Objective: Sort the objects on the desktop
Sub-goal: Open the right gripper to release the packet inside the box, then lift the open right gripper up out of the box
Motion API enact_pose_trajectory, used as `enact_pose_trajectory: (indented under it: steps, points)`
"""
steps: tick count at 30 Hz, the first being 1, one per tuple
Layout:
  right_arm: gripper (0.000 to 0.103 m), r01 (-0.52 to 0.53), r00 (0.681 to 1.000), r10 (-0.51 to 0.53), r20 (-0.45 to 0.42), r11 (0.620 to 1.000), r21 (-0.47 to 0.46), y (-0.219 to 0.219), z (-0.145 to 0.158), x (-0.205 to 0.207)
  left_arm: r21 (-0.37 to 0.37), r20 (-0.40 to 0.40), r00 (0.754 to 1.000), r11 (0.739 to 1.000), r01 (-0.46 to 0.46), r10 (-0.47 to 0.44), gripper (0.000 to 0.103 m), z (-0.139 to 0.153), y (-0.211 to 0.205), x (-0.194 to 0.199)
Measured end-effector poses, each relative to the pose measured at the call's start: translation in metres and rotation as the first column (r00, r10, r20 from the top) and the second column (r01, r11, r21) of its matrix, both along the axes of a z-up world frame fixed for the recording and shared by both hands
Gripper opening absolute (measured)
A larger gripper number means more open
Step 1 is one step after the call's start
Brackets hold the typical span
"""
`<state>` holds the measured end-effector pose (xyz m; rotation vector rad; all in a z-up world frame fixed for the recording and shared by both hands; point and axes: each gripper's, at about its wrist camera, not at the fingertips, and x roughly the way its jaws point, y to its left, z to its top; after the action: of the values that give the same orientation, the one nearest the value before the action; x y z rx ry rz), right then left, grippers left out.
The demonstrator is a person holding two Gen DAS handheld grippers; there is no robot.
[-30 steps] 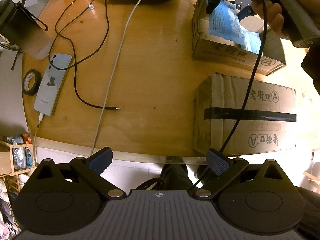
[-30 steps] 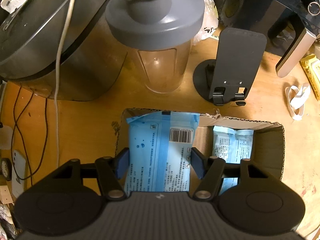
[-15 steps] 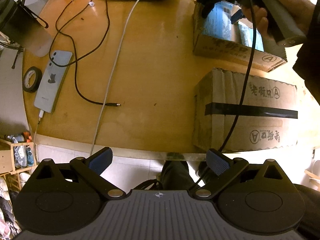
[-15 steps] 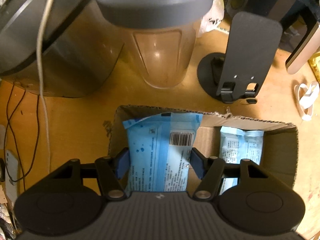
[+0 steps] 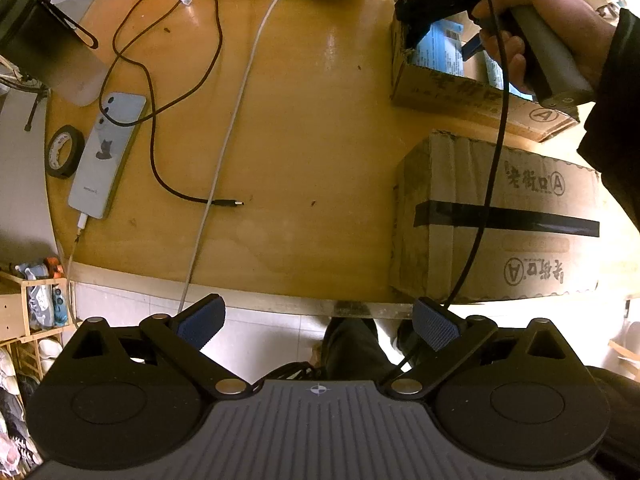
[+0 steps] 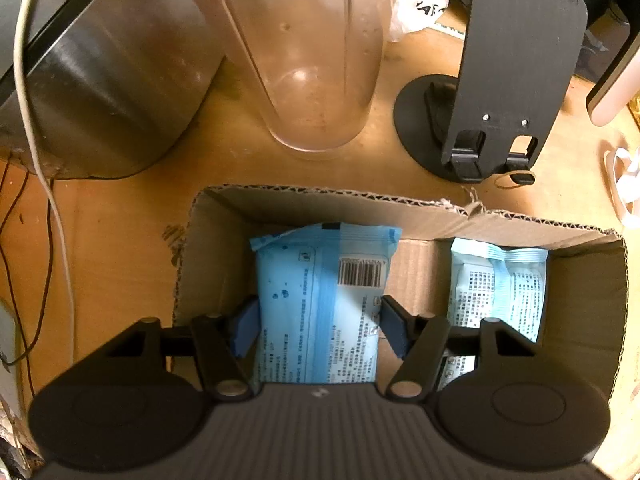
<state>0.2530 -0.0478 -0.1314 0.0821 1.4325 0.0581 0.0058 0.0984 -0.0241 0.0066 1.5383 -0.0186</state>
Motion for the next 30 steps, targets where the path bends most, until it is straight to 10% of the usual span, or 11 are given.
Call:
enact_pose_trajectory:
  steps: [4, 8, 30]
  points:
    - [0.068, -0.008, 1.000, 0.008, 0.003, 1.000, -0.008, 0.0008, -0.0004, -0.0002, -0.001, 0.002, 1.000, 1.000, 0.001, -0.001, 0.103, -0.0002, -0.0003, 0.0004]
    - [0.103, -0.017, 0.999, 0.020, 0.051, 0.999, -0.043, -0.0004, 0.0025, 0.0007, -0.001, 0.001, 1.000, 1.000, 0.000, 0.000, 0.103, -0.0004, -0.0002, 0.0009]
    - [0.103, -0.011, 0.999, 0.014, 0.052, 0.999, -0.050, 0.0013, 0.0039, 0.0017, -0.001, 0.005, 1.000, 1.000, 0.005, -0.005, 0.103, 0.0000, -0.0048, 0.0021]
